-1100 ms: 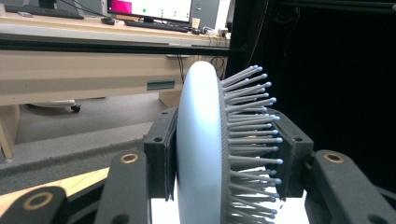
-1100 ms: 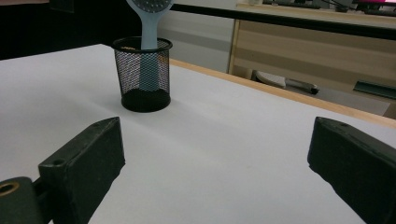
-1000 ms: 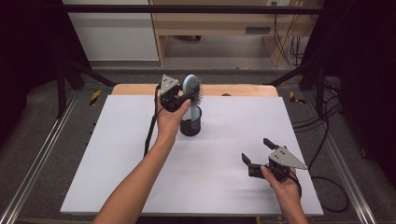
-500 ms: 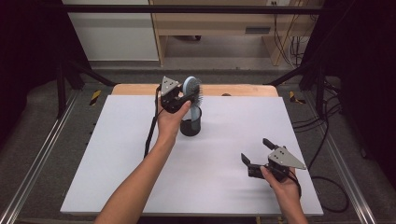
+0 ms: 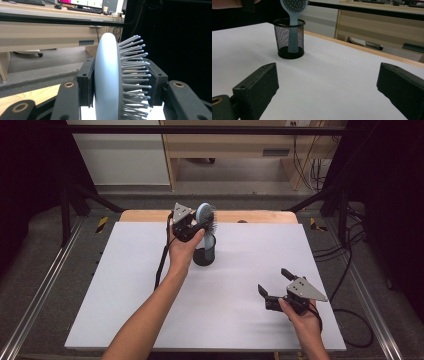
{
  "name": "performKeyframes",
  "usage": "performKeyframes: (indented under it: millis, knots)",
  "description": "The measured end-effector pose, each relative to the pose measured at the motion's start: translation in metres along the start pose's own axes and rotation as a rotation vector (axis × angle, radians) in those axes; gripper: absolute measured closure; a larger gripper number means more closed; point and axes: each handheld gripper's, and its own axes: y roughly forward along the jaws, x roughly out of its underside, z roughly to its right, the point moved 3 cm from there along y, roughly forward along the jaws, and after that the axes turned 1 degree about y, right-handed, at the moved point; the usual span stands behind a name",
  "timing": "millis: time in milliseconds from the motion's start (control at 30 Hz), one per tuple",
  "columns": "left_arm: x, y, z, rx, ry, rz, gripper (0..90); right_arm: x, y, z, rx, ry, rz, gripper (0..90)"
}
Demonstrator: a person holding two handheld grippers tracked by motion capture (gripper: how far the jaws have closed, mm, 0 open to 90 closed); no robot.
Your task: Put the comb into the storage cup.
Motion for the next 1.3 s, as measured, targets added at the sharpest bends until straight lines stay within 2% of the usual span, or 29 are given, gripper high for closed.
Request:
performKeyframes:
  millis: [1300]
  knots:
    - [0.0044, 0.0018, -0.0021, -0.001, 0.000, -0.011, 49.9, 0.0004, 0.0008, -0.0009, -0.003, -0.001, -0.003, 4.0]
